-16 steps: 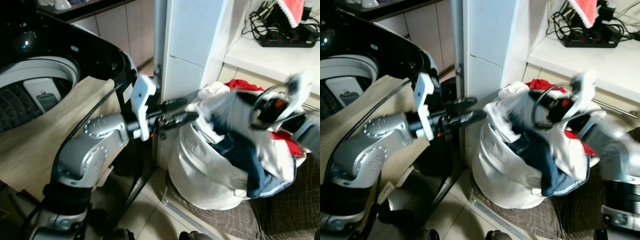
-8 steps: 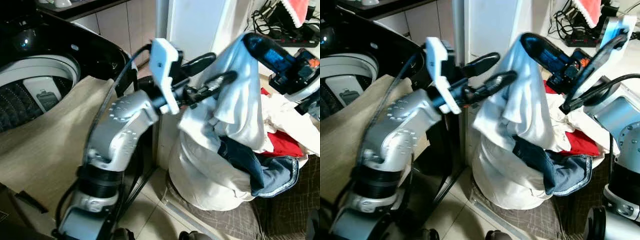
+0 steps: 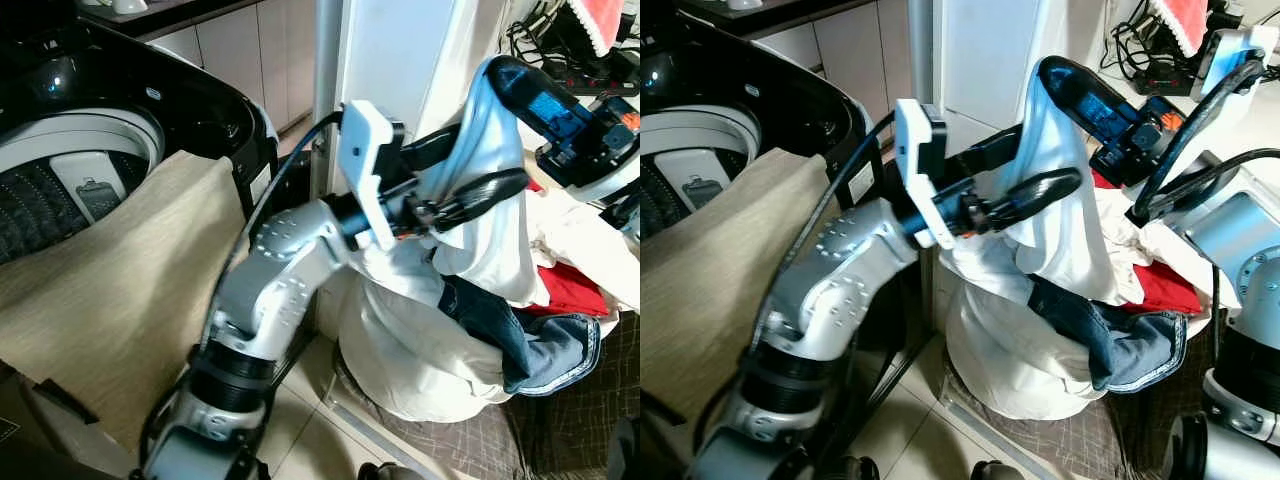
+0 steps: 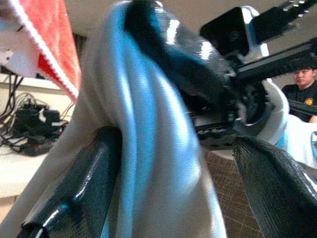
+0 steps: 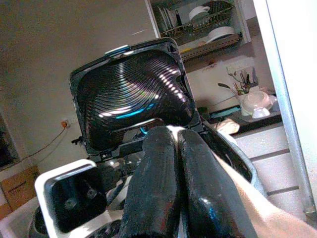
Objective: Clothes washing
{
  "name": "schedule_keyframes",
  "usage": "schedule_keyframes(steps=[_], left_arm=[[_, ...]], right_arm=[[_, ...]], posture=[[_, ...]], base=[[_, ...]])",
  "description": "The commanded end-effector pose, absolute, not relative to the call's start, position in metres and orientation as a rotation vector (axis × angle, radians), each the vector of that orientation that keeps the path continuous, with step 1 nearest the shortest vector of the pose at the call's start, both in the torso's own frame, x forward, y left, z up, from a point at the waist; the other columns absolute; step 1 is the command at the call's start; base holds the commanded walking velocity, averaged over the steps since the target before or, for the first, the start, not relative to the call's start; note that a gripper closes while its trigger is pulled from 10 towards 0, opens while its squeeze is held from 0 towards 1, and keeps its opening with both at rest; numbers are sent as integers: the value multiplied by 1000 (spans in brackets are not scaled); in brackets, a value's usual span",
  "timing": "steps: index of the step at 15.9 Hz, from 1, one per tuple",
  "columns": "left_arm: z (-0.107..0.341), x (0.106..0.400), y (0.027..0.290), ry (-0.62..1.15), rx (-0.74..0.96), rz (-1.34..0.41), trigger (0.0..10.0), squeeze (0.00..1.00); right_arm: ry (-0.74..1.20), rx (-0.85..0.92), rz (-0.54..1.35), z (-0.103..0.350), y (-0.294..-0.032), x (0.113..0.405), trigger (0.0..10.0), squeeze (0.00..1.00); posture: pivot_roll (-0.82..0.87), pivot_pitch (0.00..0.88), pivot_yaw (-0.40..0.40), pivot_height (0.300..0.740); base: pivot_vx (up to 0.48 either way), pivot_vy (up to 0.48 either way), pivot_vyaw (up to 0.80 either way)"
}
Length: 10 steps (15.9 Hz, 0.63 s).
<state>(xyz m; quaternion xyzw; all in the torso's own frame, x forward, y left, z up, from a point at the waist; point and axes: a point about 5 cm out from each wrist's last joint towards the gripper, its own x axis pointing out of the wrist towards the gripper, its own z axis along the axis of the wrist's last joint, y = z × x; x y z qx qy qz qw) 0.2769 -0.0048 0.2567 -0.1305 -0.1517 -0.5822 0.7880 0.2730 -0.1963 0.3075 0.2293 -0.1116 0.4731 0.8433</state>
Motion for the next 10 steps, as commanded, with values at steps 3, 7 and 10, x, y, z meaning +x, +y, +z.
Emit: schedule_keyframes(steps=[3, 7, 10], left_arm=[[249, 274, -16, -293, -301, -1252, 10000, 0], [242, 295, -8, -282, -220, -1064, 0, 0], [242, 297, -5, -290, -202, -1058, 0, 0]], right_arm=[[-249, 455, 1035, 313, -188, 267, 0, 0], [-244, 459, 1046, 312, -183, 265, 0, 0], [-244, 460, 1043, 312, -183, 265, 0, 0]], posture=[[-136, 41, -13, 740], [-137, 37, -10, 740], [-136, 34, -11, 740]], base=[[0, 0, 0], [0, 0, 0], [0, 0, 0]])
